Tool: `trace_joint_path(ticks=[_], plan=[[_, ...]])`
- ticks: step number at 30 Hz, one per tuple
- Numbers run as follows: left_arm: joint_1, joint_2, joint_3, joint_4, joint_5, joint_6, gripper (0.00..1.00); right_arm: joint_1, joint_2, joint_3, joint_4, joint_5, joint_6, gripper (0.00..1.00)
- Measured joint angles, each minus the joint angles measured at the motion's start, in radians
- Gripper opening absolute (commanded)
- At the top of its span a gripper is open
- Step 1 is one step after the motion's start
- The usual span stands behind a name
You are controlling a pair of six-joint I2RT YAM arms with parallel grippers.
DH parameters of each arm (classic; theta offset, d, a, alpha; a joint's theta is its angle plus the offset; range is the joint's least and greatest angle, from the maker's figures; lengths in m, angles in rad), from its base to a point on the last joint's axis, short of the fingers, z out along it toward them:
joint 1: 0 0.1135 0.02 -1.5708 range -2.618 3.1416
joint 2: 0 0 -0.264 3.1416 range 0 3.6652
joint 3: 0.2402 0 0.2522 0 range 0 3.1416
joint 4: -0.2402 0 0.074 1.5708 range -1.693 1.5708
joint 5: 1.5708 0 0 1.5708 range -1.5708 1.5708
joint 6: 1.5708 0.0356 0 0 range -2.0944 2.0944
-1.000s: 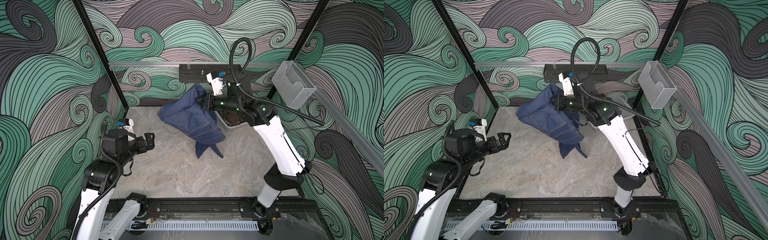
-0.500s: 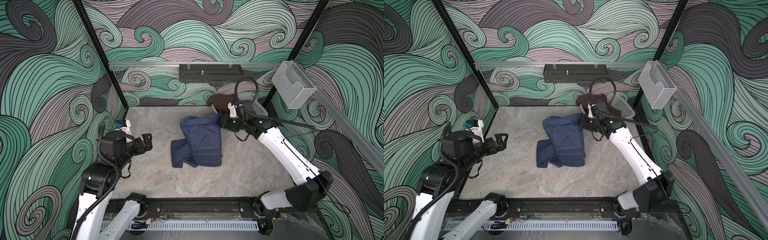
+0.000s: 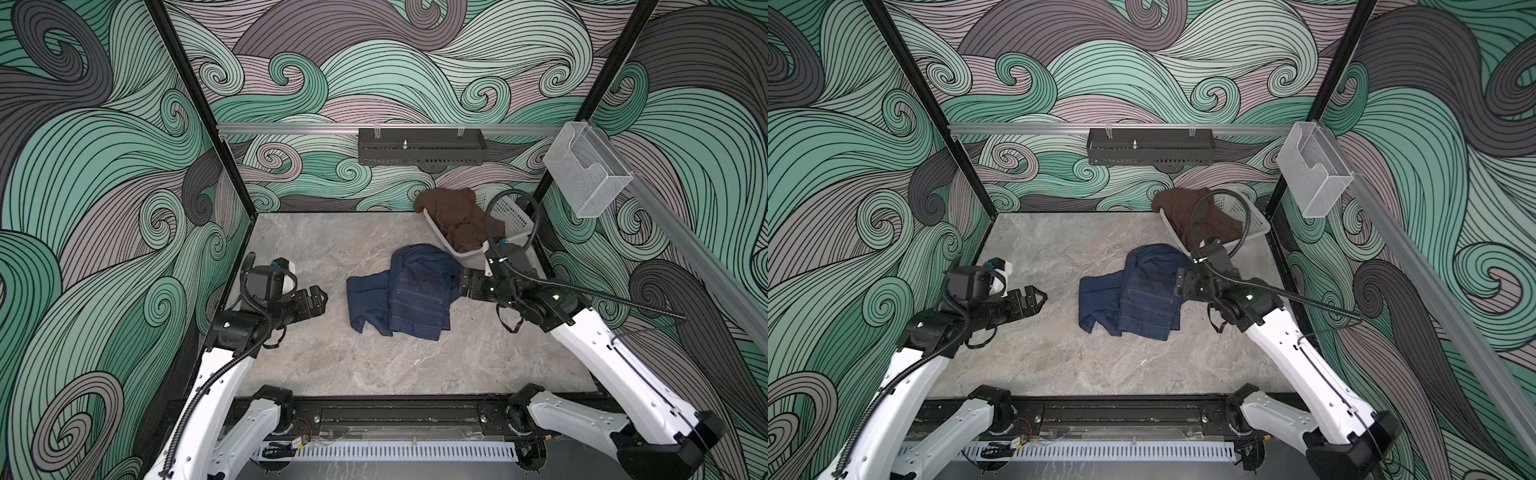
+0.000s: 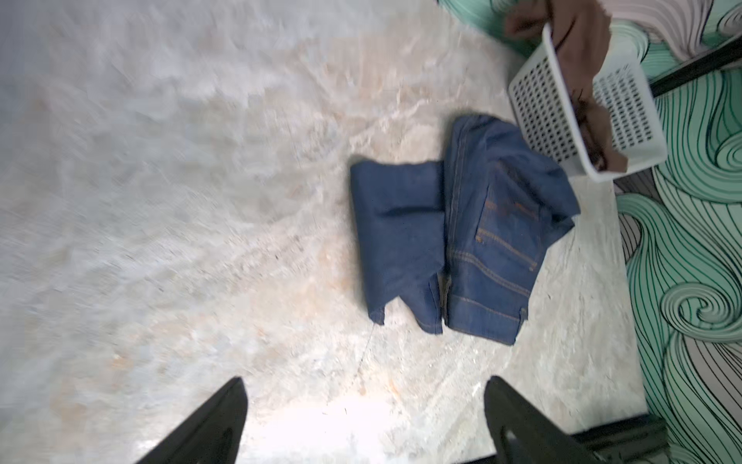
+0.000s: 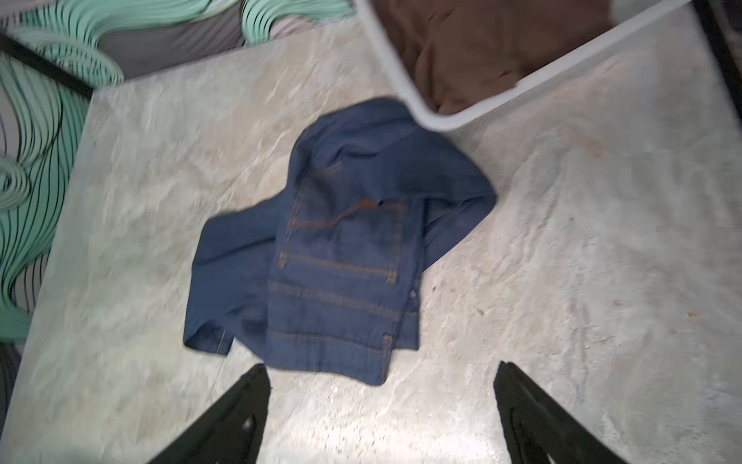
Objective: Fold and stack the trousers
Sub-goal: Place the trousers at the center of the table, then flatten out the trousers at the center of the table.
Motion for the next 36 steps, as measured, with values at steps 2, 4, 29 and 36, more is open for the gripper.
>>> trace_joint_path(ticks=[2,4,29,36], plan=[[-0.007,0.032,-0.079,0.043,0.049,-0.037,0.94,0.079,0.068,-0.009,0.006,-0.003,0.016,0.86],[-0.013,0.067,-0.138,0.085,0.087,-0.073,0.94,0.145,0.159,-0.018,0.017,-0.006,0.029,0.88],[-0.163,0.694,-0.21,0.676,0.208,-0.299,0.84,0.276,0.69,0.045,0.25,-0.111,0.095,0.76],[-0.188,0.809,-0.154,0.786,0.253,-0.328,0.49,0.274,0.716,0.041,0.261,-0.095,0.101,0.23]])
